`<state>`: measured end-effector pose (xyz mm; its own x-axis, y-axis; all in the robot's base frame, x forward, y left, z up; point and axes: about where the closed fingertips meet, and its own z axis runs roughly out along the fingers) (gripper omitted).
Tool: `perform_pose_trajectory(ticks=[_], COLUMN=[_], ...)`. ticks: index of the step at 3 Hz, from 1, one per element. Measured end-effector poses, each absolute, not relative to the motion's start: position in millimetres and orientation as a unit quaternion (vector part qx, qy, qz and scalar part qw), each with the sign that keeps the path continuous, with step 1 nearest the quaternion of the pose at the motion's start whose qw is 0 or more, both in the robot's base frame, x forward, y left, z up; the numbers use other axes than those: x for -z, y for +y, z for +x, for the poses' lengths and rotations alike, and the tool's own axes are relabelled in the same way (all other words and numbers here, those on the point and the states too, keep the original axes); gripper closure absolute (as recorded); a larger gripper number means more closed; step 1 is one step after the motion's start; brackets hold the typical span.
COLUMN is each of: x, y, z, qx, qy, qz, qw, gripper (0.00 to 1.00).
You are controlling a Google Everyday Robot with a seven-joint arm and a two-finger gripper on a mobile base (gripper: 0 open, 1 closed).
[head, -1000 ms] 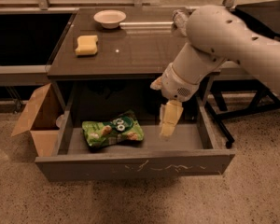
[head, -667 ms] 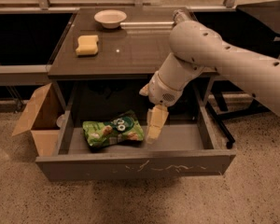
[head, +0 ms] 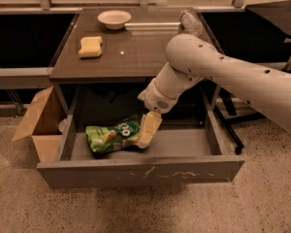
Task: Pick green rice chip bag from top drawer and place on counter
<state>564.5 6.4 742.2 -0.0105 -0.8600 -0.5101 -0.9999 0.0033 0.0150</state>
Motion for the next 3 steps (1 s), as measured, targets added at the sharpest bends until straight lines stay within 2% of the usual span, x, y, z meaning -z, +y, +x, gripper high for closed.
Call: perform_pose_trajectory(ticks=[1,3], x=[-730,-694], y=[24,90], z=[583,628], qx=[-0.194,-0.214], qy=[0.666,0.616], qz=[-0.690,-0.720], qw=[0.207,0.239], gripper=[0.00,0.00])
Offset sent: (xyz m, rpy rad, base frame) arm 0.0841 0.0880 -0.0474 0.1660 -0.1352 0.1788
